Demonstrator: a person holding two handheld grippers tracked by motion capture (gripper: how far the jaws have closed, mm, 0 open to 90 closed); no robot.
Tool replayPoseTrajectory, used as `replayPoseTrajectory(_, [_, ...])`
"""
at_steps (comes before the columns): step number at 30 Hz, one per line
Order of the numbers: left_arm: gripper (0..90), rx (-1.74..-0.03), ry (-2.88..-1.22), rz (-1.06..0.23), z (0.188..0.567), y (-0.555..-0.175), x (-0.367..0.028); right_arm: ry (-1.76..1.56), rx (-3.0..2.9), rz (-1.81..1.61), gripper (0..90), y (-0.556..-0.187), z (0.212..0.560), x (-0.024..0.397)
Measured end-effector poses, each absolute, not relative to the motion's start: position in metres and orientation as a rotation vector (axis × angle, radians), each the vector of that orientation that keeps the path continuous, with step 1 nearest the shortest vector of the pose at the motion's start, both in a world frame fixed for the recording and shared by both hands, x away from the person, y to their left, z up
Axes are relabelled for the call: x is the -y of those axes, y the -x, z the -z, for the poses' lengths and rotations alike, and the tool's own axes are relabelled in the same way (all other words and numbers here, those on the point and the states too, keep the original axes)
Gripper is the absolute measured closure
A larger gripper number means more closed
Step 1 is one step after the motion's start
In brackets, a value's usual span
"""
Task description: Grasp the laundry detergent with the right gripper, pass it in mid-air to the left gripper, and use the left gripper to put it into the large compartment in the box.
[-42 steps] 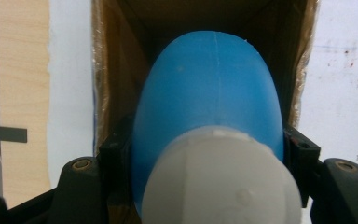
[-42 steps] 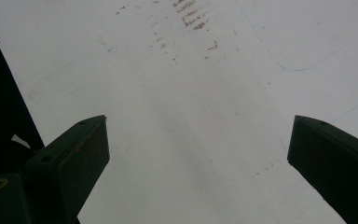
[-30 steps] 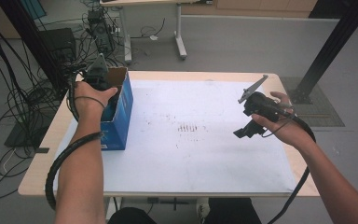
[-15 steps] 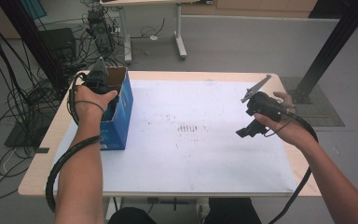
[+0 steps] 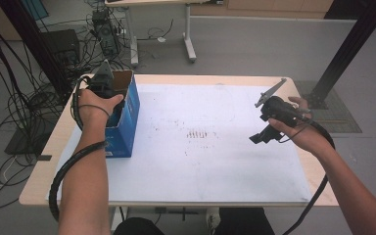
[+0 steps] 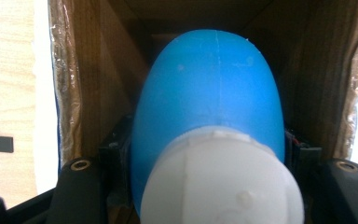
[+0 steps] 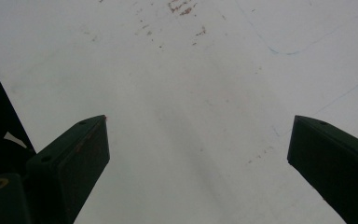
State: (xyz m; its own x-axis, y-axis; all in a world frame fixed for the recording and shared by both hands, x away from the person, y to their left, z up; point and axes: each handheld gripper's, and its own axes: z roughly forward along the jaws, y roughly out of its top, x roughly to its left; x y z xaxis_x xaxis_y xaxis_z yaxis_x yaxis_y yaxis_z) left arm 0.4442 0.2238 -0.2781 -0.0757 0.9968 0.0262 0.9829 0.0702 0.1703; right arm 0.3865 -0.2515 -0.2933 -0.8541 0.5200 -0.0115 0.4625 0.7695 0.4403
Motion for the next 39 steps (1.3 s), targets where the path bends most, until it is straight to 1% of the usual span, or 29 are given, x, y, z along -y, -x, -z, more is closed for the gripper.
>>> replayPoseTrajectory(39, [36.4, -2.217, -2.039, -0.18, 0.281, -0.4448, -0.2259, -0.791, -2.816, -0.645, 5.5, -0.3864, 0.2877, 0.2526])
